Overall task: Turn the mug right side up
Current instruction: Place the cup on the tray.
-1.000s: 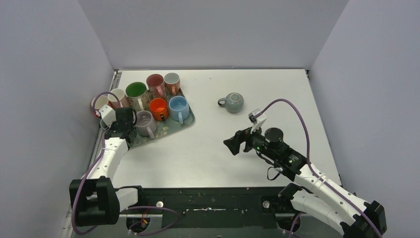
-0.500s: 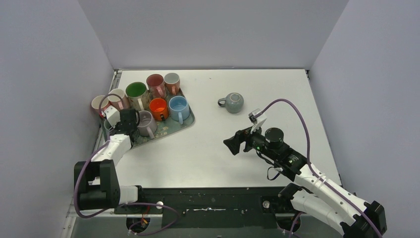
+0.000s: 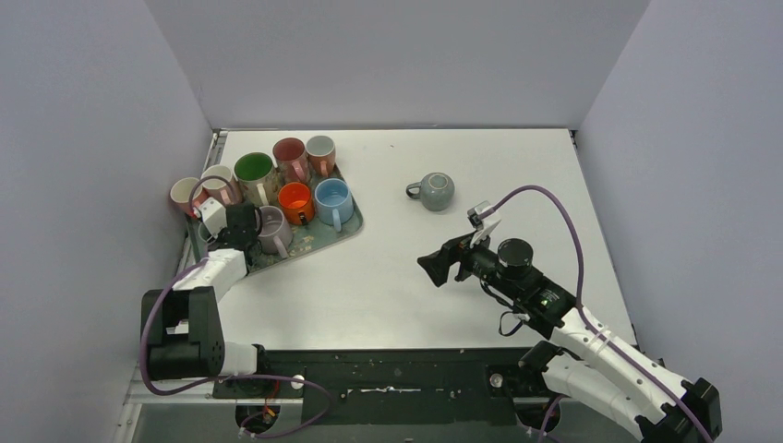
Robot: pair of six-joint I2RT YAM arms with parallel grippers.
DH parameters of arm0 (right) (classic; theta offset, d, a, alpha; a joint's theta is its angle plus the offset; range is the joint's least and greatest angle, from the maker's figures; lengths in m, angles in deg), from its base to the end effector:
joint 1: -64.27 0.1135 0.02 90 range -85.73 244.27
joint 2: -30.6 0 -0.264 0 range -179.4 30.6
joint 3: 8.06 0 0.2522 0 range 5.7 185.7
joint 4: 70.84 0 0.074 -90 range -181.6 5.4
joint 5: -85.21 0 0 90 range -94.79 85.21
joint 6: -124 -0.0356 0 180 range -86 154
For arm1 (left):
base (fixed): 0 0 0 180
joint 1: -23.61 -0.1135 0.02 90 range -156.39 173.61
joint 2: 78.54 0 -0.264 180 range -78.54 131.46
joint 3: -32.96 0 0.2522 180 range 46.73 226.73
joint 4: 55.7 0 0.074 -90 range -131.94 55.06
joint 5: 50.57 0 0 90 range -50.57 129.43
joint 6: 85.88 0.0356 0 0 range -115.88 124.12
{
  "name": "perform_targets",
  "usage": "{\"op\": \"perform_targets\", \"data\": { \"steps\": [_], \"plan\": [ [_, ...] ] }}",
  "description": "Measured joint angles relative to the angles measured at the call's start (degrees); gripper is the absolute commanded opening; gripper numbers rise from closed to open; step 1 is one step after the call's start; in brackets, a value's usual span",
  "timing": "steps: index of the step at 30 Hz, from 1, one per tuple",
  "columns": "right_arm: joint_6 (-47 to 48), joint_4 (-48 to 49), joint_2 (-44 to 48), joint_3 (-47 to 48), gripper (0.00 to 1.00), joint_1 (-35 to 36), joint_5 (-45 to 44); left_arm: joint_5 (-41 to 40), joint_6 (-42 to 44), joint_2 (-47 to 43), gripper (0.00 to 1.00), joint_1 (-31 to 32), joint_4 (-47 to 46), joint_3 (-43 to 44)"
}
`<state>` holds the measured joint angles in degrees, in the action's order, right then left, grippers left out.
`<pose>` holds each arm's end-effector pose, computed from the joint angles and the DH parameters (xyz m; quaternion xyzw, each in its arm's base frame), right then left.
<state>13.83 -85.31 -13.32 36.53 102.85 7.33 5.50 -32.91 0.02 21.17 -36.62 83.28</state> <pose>0.1421 0.1229 0.2736 -0.1895 0.7620 0.3734 0.4939 0.2589 0.0309 0.1768 -0.4008 0.8027 0.1560 0.4131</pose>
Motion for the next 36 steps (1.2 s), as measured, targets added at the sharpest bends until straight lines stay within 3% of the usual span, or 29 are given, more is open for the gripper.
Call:
{"op": "perform_targets", "data": {
  "steps": [11, 28, 36],
  "plan": [
    [-0.7, -0.2, 1.7, 0.0, 1.0, 0.0, -0.7, 0.3, -1.6, -0.1, 0.31, -0.1, -4.1, 0.0],
    [-2.0, -2.9, 4.8, -0.1, 1.0, 0.0, -0.8, 1.3, -1.5, 1.7, 0.24, -0.7, -6.4, 1.5],
    [-2.8, -2.9, 4.6, -0.1, 1.0, 0.0, -0.9, 2.0, -1.0, 4.5, 0.29, -1.0, -8.6, 2.8]
  ]
}}
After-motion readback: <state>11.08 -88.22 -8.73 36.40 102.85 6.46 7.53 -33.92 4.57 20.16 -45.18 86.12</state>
